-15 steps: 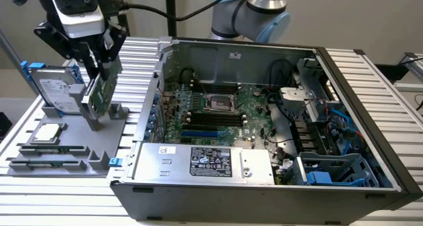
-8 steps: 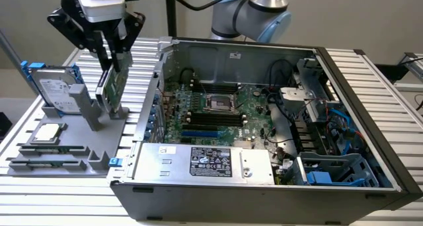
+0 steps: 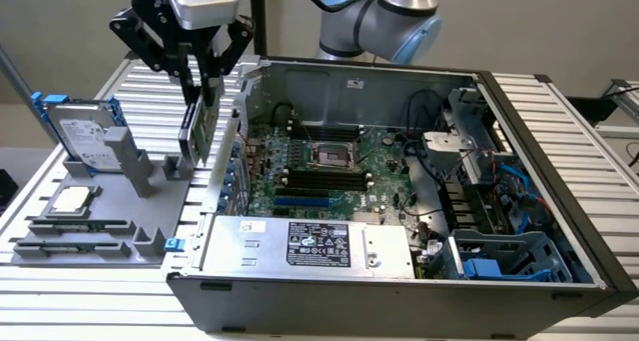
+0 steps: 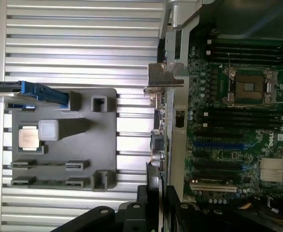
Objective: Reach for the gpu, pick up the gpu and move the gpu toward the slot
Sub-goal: 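Pick up the gpu and move the gpu toward the slot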
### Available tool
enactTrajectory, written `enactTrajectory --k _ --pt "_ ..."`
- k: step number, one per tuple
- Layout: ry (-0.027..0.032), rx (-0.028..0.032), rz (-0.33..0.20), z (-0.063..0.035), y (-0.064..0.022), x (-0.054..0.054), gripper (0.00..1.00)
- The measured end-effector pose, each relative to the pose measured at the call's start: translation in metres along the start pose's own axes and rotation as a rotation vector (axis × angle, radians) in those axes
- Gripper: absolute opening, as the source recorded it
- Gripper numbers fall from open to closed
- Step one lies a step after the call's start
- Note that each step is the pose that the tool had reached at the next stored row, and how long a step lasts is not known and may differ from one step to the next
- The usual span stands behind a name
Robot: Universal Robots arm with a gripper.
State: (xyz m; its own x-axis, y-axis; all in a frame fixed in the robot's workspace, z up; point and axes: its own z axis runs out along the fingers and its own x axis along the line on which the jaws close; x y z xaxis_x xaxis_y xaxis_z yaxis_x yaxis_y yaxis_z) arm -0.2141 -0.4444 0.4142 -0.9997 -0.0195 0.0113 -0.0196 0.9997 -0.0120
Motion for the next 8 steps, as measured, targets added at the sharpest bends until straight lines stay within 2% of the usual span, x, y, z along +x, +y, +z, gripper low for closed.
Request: enactTrajectory --k 3,8 --pt "0.0013 -0.0003 0.000 -0.0092 -0.0005 -0.013 0.26" --pt "0.0017 -0.0008 0.000 -0.0103 -0.0010 -0.036 0.26"
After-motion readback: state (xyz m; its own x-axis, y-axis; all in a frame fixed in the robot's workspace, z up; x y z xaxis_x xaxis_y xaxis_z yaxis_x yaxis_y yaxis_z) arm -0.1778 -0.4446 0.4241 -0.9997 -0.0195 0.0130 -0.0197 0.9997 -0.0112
